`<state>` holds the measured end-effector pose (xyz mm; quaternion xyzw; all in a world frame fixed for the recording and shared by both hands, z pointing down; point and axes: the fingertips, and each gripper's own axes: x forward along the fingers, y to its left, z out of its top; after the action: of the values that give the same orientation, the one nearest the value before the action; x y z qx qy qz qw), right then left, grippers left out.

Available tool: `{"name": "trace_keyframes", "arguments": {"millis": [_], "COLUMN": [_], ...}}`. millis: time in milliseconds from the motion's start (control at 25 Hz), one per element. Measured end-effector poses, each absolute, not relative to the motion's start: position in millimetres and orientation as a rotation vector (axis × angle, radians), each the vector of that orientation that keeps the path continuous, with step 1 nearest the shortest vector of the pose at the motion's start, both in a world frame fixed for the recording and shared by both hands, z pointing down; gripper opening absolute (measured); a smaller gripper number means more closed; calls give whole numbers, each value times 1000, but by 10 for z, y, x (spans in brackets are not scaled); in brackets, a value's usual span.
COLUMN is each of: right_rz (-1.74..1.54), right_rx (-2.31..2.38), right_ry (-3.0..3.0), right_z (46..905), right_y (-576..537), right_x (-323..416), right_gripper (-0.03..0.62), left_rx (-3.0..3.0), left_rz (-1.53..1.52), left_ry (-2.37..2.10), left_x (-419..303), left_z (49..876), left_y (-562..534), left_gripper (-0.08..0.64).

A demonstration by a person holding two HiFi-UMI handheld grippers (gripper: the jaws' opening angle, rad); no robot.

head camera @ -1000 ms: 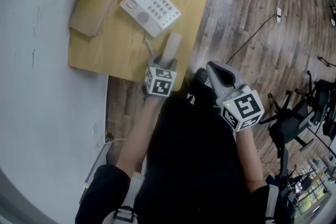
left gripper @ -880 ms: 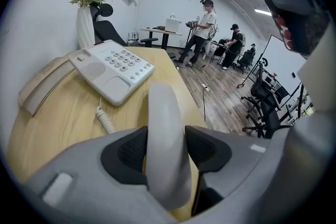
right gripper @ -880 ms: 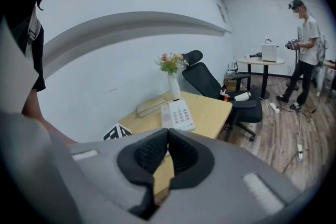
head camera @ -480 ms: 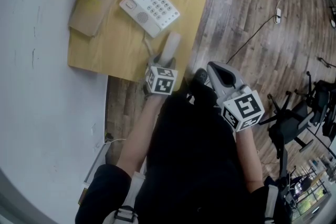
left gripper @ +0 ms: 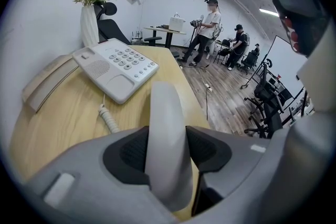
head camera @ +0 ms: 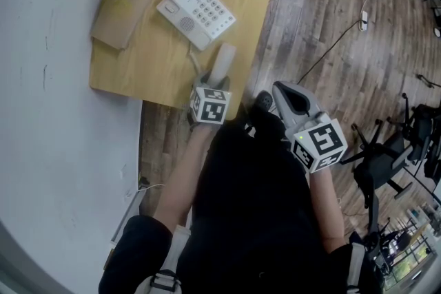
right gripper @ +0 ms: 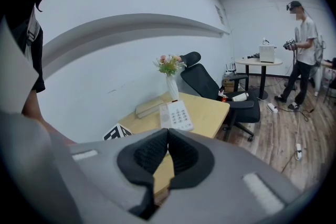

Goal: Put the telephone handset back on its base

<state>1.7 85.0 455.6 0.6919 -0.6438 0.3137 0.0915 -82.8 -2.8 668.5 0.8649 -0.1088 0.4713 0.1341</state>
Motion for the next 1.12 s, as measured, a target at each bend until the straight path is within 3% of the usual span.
{"name": "trace_keyframes", "arguments": {"millis": [1120], "right_rz": [823], "right_rx": [2004], "right_ry": [-2028], "right_z": [4292], "right_y": [581], "right_x": [-158], "right_gripper": [3], "left_rx": [2462], "left_rz": [1130], "left_ry": [-504], "left_x": [-1063], "left_z": [6055], "left_y": [-387], "left_gripper": [222]}}
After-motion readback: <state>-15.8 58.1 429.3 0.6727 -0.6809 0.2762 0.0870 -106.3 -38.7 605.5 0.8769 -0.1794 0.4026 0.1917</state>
